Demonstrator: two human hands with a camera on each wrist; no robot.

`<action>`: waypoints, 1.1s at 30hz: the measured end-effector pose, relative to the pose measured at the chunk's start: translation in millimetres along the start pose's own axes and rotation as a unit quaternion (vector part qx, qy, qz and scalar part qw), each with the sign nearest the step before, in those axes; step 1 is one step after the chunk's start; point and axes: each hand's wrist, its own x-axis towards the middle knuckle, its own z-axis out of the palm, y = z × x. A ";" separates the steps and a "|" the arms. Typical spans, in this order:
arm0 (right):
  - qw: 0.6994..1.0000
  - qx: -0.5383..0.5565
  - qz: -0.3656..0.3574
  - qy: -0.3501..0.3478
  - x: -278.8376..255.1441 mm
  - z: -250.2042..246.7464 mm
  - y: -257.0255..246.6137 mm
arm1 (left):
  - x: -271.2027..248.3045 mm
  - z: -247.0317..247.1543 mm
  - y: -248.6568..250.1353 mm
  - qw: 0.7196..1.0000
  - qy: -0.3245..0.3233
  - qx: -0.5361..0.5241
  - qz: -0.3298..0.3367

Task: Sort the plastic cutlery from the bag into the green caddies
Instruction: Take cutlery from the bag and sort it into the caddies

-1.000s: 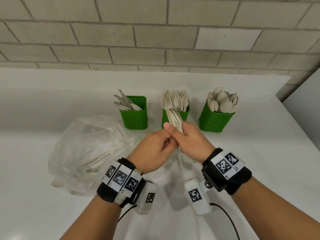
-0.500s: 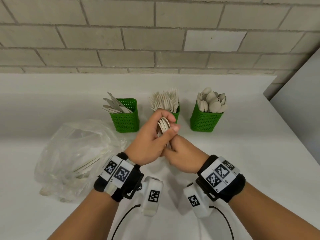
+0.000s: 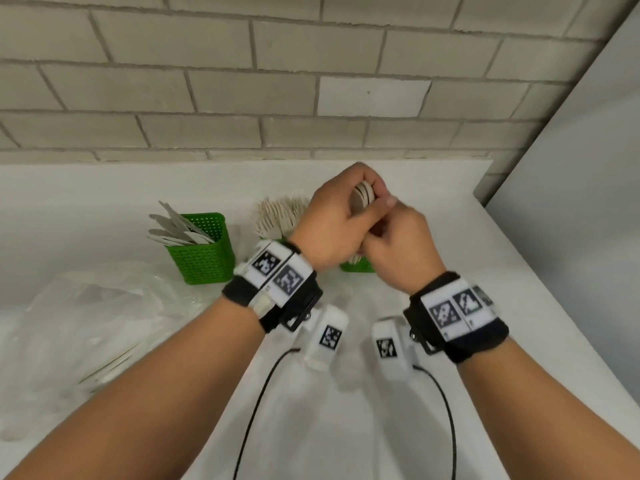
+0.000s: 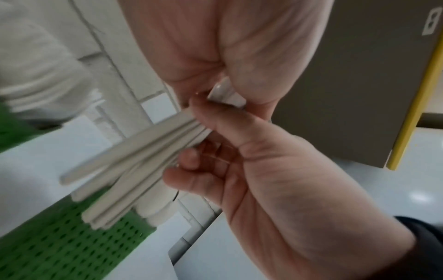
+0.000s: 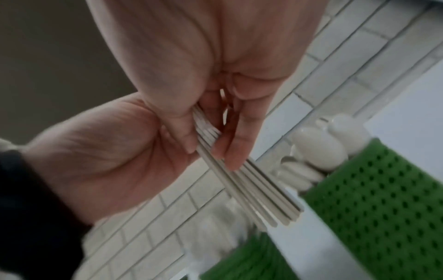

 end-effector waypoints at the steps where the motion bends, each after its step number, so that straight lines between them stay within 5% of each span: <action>1: 0.999 -0.033 0.007 0.002 8.3 -6.2 2.3 | 10.8 3.2 1.7 1.000 -0.020 0.015 -0.016; 6: 0.992 -0.061 0.108 -0.009 41.6 -22.5 18.4 | 48.9 10.1 -0.1 0.990 -0.102 0.080 -0.050; 18: 0.994 -0.052 0.093 -0.035 45.6 -7.2 56.0 | 41.9 9.1 -54.0 0.985 -0.102 0.135 -0.030; 26: 0.996 -0.088 0.023 0.000 27.0 -14.9 70.5 | 24.4 35.6 -73.4 0.948 -0.194 0.253 -0.024; 29: 0.992 -0.121 -0.021 0.002 22.3 -11.5 67.8 | 20.2 28.8 -72.5 0.959 -0.159 0.229 -0.051; 33: 0.982 -0.179 -0.039 -0.043 13.8 -3.6 64.8 | 4.3 6.0 -70.0 0.992 0.005 0.088 -0.087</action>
